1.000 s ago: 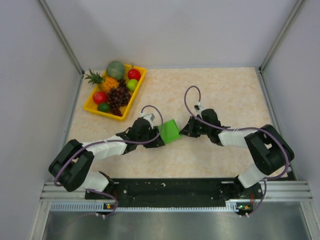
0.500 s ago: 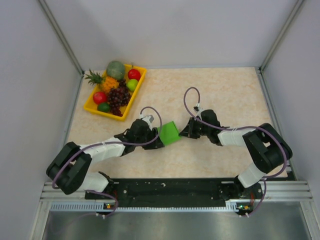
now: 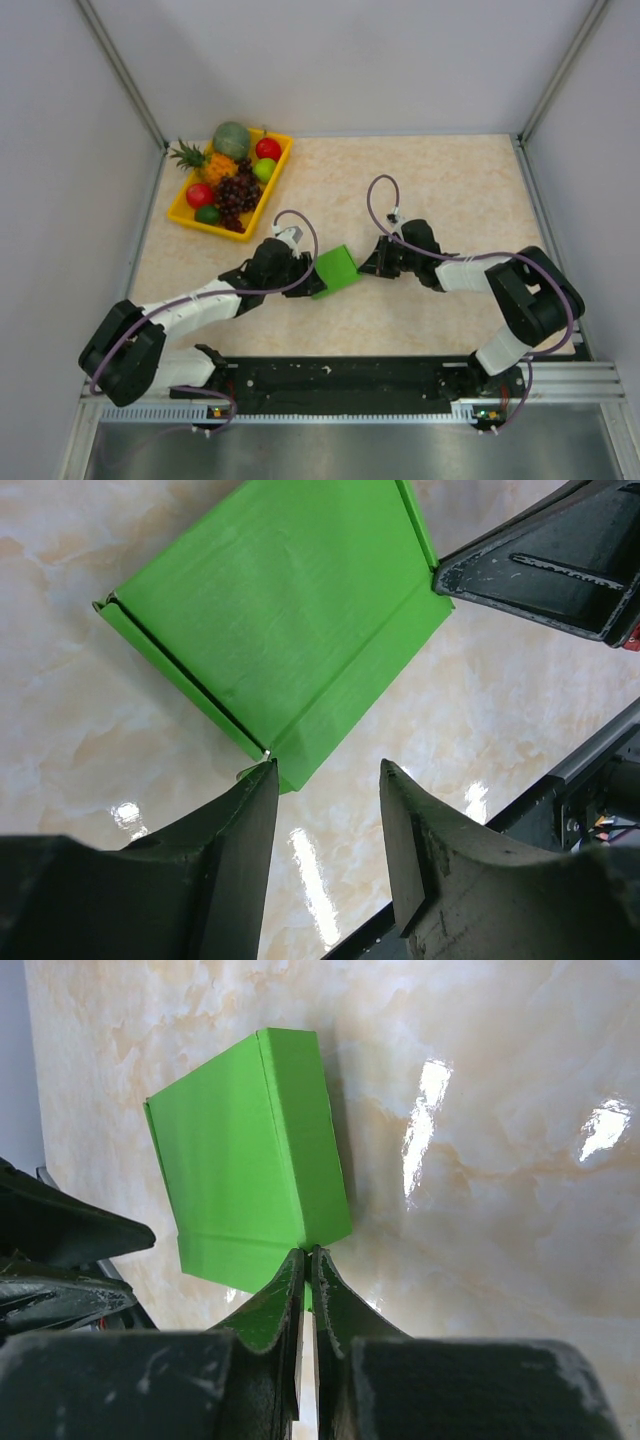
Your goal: Fold the paper box
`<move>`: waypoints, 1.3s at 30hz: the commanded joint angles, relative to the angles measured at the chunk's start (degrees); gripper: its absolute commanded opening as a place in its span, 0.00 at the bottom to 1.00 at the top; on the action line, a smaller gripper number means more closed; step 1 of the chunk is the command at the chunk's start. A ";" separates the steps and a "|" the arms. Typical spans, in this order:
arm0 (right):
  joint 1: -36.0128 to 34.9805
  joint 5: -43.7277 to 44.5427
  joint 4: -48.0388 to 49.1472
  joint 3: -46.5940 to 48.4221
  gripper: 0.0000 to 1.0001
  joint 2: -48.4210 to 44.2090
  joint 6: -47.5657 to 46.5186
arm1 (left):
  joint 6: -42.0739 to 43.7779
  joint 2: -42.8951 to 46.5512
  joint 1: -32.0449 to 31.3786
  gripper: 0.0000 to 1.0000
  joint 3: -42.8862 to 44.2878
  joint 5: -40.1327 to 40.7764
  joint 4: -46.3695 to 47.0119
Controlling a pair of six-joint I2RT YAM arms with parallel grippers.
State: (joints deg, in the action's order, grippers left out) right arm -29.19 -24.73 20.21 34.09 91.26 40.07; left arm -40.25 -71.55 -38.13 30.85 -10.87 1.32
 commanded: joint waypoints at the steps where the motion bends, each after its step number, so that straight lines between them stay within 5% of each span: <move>1: -0.34 -0.41 0.80 0.89 0.00 -0.21 -1.05 | -2.46 -1.05 0.16 0.49 -0.09 -1.16 -0.71; 23: -0.34 -1.20 1.85 1.07 0.00 0.58 -0.52 | -7.91 -6.58 0.07 0.45 -2.20 -1.52 7.02; 35: -0.43 -1.46 2.47 0.63 0.00 0.93 -0.35 | -9.59 -6.41 0.07 0.28 -4.04 0.85 14.32; 39: -0.43 -2.34 2.82 0.46 0.00 1.02 -0.26 | -8.97 -4.92 0.16 0.11 -5.53 1.03 15.99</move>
State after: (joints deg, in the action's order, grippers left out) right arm -29.12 -24.64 20.40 34.11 91.59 40.03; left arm -49.56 -79.09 -38.06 26.30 -11.14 10.26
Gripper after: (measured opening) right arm 0.008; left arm 0.177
